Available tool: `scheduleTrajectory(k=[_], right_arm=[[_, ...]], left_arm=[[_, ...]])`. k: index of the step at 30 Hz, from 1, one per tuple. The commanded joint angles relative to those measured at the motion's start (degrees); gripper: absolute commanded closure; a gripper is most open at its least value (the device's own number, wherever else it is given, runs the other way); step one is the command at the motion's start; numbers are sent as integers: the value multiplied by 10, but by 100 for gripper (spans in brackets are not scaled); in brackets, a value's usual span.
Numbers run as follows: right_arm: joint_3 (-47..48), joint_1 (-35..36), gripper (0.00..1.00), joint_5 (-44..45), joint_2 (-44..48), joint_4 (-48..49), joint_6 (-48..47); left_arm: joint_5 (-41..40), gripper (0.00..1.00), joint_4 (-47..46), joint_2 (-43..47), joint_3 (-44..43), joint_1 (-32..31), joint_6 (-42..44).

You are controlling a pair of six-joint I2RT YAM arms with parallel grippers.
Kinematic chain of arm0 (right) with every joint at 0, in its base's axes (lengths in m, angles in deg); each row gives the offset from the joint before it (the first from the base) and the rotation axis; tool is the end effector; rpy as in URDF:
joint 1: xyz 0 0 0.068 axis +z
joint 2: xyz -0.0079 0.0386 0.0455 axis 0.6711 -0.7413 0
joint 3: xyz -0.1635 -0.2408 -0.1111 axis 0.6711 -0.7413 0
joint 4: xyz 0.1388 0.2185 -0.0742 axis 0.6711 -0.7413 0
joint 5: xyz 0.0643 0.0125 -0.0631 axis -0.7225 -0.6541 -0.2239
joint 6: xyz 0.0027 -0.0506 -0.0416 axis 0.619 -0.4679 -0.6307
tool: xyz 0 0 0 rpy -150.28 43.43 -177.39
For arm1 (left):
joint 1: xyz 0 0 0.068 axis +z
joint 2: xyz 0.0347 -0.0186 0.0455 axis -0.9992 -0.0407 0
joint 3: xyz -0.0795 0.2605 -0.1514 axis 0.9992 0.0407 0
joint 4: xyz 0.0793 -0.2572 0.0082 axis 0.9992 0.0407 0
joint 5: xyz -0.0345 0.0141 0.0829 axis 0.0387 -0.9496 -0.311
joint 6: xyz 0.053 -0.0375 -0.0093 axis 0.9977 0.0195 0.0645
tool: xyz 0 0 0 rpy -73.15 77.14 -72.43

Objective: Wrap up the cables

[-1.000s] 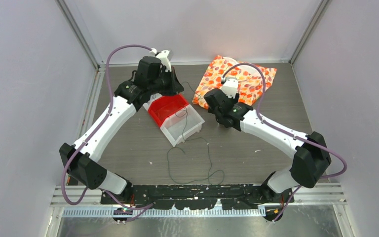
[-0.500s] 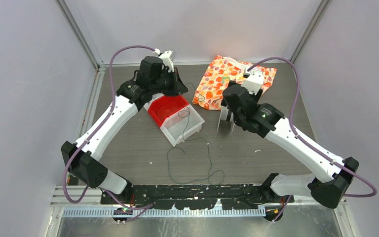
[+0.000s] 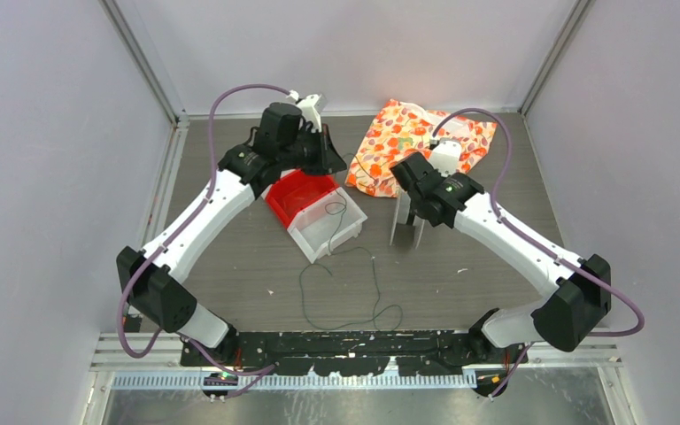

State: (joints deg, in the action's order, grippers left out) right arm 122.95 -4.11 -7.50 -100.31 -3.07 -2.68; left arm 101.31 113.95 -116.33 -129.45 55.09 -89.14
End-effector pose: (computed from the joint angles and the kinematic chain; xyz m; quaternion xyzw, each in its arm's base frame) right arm 0.2423 0.1457 0.3445 0.1387 0.8907 -0.0932 0.4228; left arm 0.2969 -0.2058 0.4240 0.0892 0.8518 -0.3576 0.3722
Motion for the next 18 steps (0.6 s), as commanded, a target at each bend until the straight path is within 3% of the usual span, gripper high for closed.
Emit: scheduleTrajectory(k=[1, 4, 5, 16, 17, 18], right_arm=[[2, -4, 78, -14, 4, 11, 13], [3, -3, 98, -12, -3, 16, 14], [3, -2, 99, -11, -5, 20, 17], [-1, 16, 99, 13, -16, 48, 49], [-2, 16, 98, 12, -12, 47, 52], [-6, 17, 91, 11, -6, 48, 56]], left_arm=[[24, 100, -26, 0, -28, -8, 2], [18, 99, -20, -4, -43, -20, 13], [12, 100, -18, -6, -48, -26, 18], [-71, 99, -121, -4, 2, -110, 79], [-79, 100, -127, -5, 5, -117, 86], [-84, 100, -134, -7, 9, -120, 92]])
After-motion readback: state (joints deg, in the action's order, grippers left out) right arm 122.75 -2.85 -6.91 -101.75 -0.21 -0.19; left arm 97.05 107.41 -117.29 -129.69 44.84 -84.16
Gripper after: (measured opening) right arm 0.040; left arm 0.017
